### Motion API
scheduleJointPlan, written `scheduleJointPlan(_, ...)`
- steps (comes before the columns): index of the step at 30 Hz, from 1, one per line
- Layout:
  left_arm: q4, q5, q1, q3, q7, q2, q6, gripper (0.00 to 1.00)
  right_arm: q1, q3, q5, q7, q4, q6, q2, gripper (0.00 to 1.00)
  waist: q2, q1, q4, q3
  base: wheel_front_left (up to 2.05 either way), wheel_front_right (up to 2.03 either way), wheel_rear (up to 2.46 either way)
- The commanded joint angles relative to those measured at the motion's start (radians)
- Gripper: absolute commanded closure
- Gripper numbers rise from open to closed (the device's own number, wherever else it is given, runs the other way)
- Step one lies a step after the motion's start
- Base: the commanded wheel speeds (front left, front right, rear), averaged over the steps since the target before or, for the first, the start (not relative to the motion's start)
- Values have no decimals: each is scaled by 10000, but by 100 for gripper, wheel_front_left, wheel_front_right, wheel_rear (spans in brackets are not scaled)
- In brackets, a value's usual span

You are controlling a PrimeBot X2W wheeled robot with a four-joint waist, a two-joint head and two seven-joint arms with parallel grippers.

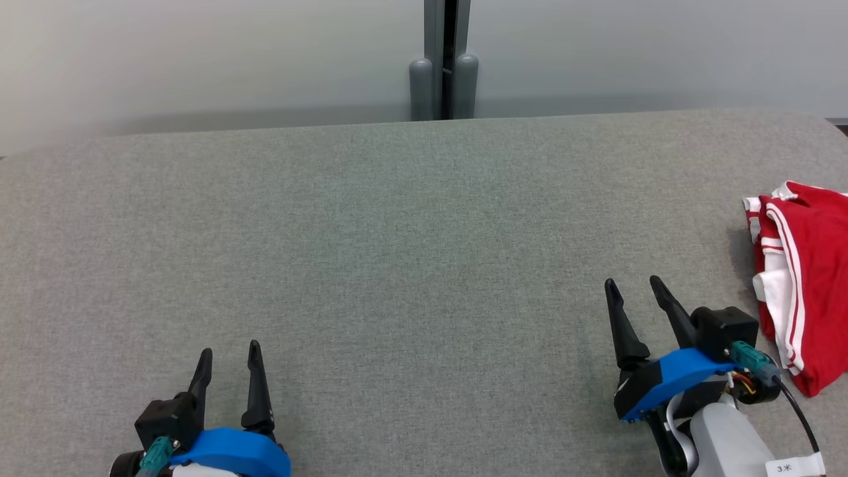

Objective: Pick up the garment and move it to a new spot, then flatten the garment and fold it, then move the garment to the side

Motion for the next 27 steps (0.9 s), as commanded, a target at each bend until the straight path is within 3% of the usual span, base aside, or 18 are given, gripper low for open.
scheduleJointPlan(1,-29,-178,107,35,4,-5,-54,0,253,-9,76,-24,-131,-4,-30,0,0,0,50,-91,0,0,0)
scheduleJointPlan(15,95,-771,716,-12,4,-5,-356,0,1452,84,459,-25,-452,-4,-27,0,0,0,159,-1023,0,0,0)
scheduleJointPlan(27,-322,-624,1192,36,4,-5,-516,0,1941,59,523,-25,-593,-4,-26,0,0,0,218,-1411,0,0,0)
